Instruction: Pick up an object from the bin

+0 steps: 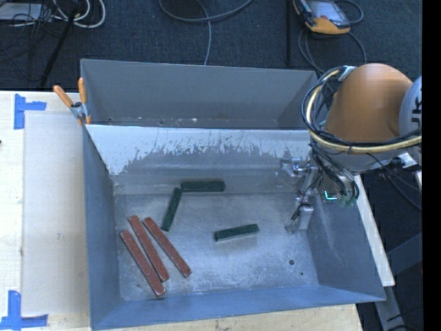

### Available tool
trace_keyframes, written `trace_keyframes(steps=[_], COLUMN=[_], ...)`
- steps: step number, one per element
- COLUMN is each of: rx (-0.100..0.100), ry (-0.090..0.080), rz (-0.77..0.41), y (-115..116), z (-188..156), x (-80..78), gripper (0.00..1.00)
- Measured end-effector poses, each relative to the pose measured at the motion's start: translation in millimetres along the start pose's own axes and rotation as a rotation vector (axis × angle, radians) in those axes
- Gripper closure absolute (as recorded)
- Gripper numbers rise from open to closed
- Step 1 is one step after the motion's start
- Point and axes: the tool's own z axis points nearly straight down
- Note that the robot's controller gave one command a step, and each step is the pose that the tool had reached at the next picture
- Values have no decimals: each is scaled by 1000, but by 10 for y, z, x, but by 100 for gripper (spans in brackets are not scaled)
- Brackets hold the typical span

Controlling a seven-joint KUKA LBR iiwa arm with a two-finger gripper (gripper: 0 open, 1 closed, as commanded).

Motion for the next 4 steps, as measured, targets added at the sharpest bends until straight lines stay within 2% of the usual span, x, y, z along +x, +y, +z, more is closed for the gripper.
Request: trace_keyframes(steps=[1,2,3,4], rx=[-1,1,3,1], ry=[-1,-8,-18,-14], rz=[-111,-112,-182,-207], y=[474,466,248,344], z=[1500,1449,-117,-113], x=[-262,-281,-248,-604], gripper=[0,100,100,100])
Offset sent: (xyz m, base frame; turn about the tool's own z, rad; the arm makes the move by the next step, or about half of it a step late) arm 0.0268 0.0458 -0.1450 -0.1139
